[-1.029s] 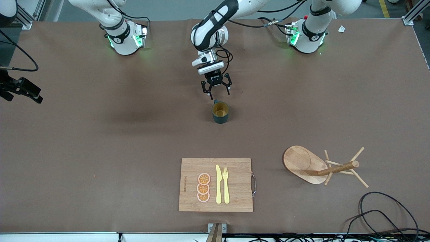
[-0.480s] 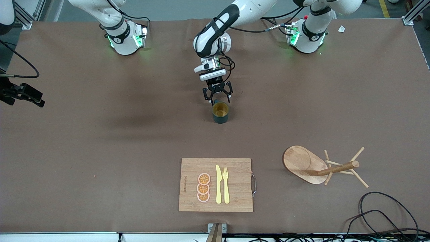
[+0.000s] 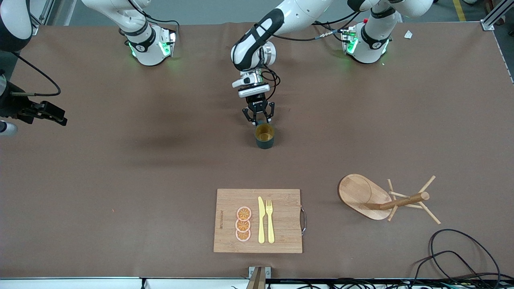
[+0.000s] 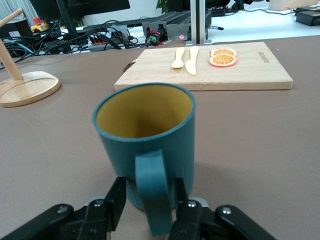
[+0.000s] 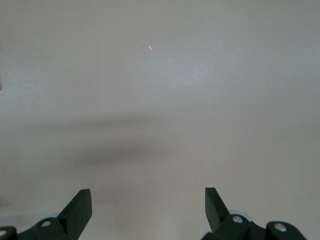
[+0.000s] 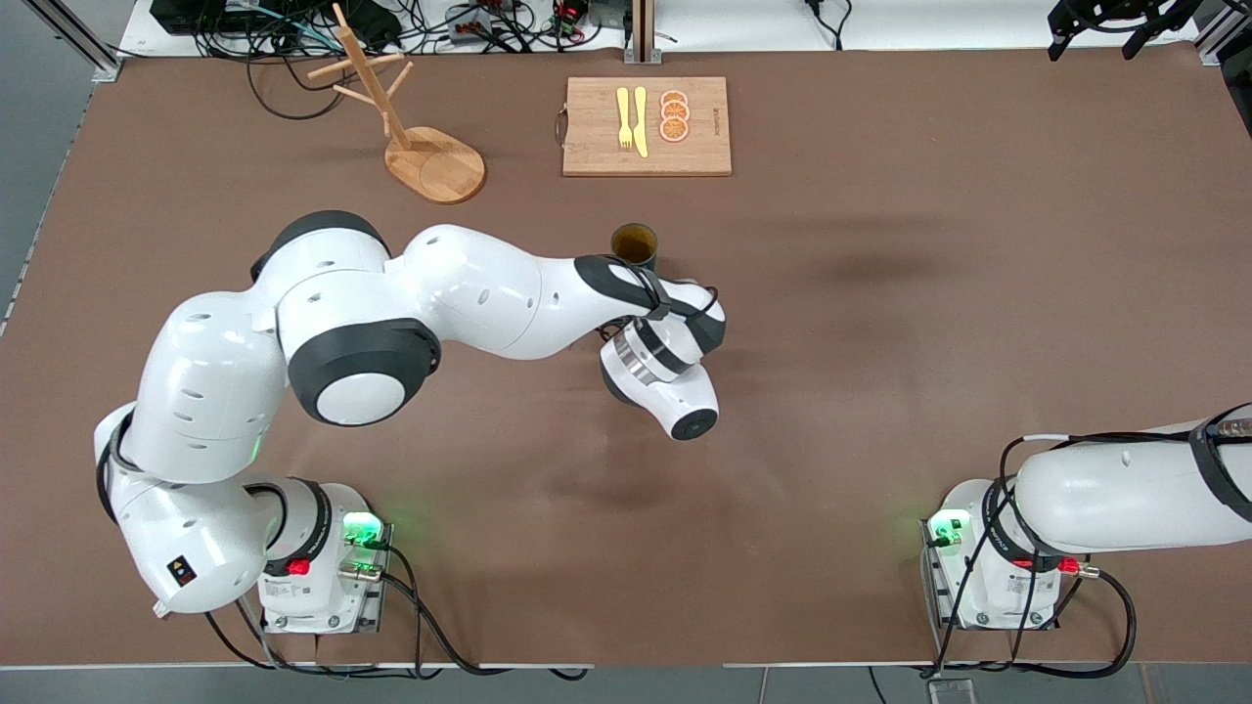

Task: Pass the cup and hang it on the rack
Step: 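Lower the left gripper onto the teal mug's handle, then close the left gripper on the handle and lift the mug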

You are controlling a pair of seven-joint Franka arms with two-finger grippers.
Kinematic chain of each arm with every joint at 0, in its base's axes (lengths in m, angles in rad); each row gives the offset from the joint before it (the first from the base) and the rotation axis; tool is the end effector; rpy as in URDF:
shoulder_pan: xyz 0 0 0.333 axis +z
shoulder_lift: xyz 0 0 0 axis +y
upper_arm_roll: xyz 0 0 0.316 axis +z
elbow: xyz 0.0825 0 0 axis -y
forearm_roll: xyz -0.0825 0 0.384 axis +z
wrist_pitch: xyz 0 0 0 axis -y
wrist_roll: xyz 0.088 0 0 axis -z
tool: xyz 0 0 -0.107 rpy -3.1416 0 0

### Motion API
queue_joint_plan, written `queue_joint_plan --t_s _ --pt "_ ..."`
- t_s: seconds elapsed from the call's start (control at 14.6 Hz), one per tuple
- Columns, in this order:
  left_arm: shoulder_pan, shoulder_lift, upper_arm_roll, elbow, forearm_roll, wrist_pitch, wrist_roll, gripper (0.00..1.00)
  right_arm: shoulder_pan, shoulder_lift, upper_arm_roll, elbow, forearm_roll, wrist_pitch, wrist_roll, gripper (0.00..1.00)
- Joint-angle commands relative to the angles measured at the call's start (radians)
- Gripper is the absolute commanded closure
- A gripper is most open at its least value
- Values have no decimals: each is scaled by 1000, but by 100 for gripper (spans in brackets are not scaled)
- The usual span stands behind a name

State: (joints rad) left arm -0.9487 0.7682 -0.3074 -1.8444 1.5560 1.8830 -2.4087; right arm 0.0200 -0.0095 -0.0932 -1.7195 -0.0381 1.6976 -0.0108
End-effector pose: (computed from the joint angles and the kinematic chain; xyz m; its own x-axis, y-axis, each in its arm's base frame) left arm 0.2624 -0.5481 0.1152 0.4746 -0.0121 0.8801 0.1710 -0.9796 -0.1057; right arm 0.5561 -0.0446 0.5701 0.9983 -0.0575 -0.0129 -0.0570 -0.9977 0.0367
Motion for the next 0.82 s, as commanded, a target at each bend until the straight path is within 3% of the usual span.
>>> queue_joint_plan --t_s 0.0,0.14,0.21,0.55,0.75 --pt "5 20 -1 20 19 5 -7 70 4 -44 0 -43 10 17 -2 0" --pt "21 22 -2 37 18 25 -7 94 11 -44 0 -42 10 17 -2 0" --pt "21 22 -2 43 13 43 -9 99 12 -44 1 -42 10 16 -2 0" --pt "33 6 -9 117 -37 54 14 100 52 -46 3 -37 15 -4 -2 0" --pt "39 2 -10 270 -239 77 123 100 61 -46 4 -37 17 -9 -2 0"
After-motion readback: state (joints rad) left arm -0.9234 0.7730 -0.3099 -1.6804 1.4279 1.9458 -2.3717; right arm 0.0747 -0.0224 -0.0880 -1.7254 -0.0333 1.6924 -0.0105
